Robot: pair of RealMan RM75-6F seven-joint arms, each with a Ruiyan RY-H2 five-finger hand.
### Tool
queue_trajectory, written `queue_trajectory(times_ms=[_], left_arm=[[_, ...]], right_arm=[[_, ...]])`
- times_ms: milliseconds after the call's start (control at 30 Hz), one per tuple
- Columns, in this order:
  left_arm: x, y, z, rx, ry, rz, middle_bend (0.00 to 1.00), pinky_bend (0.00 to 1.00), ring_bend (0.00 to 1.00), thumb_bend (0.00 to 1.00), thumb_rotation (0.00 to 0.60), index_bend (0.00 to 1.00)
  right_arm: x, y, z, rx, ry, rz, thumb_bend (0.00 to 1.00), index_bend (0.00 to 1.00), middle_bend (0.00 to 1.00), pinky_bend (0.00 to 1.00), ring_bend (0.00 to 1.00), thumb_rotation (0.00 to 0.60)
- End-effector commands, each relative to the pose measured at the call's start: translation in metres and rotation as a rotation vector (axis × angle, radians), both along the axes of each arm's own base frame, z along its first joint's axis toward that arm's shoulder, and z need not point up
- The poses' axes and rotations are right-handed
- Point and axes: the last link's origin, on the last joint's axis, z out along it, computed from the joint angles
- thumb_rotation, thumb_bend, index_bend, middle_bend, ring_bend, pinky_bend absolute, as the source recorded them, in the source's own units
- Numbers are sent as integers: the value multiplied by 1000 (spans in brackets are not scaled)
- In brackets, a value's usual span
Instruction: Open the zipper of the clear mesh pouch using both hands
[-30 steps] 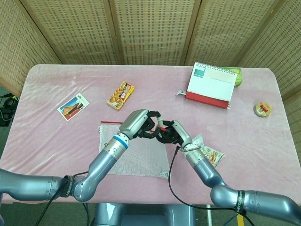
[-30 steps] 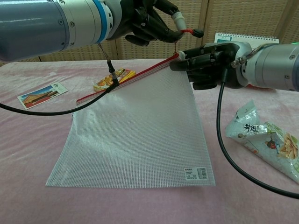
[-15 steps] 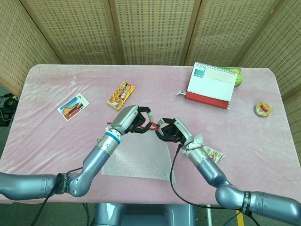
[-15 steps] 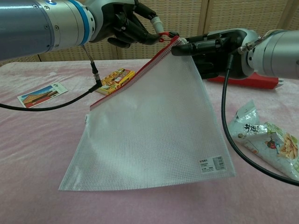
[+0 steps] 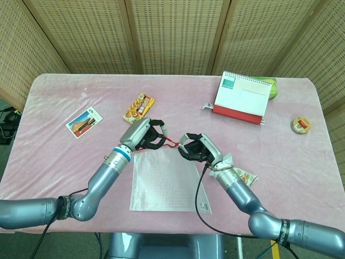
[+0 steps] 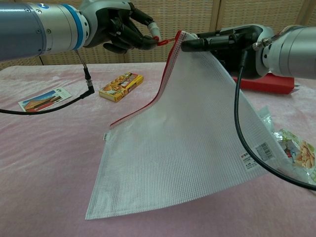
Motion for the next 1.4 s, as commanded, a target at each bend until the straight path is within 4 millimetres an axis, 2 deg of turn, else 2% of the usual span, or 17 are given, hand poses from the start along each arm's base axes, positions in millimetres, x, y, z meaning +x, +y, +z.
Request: queue_trajectory(times_ms=[33, 300, 633, 1400], left_arm=[[0, 0, -3, -8, -2, -1, 990, 1000, 962, 557, 600, 887], [4, -2, -16, -32, -9, -14, 989, 1000, 962, 557, 600, 888], [0, -1, -22, -39, -1, -2, 989, 1000, 962, 558, 600, 888], [-5, 2, -16, -26, 4, 6, 989, 1000, 962, 557, 600, 887]], right_arm=[[1, 0, 1, -4, -9, -3, 823, 737, 990, 1000, 972, 600], [5, -2, 3, -15, -27, -8, 814, 737, 990, 1000, 972, 600], [8, -6, 12, -26, -59, -19, 813, 738, 990, 1000, 972, 600], [9, -11, 25, -35, -86, -38, 815, 738, 990, 1000, 972, 600]])
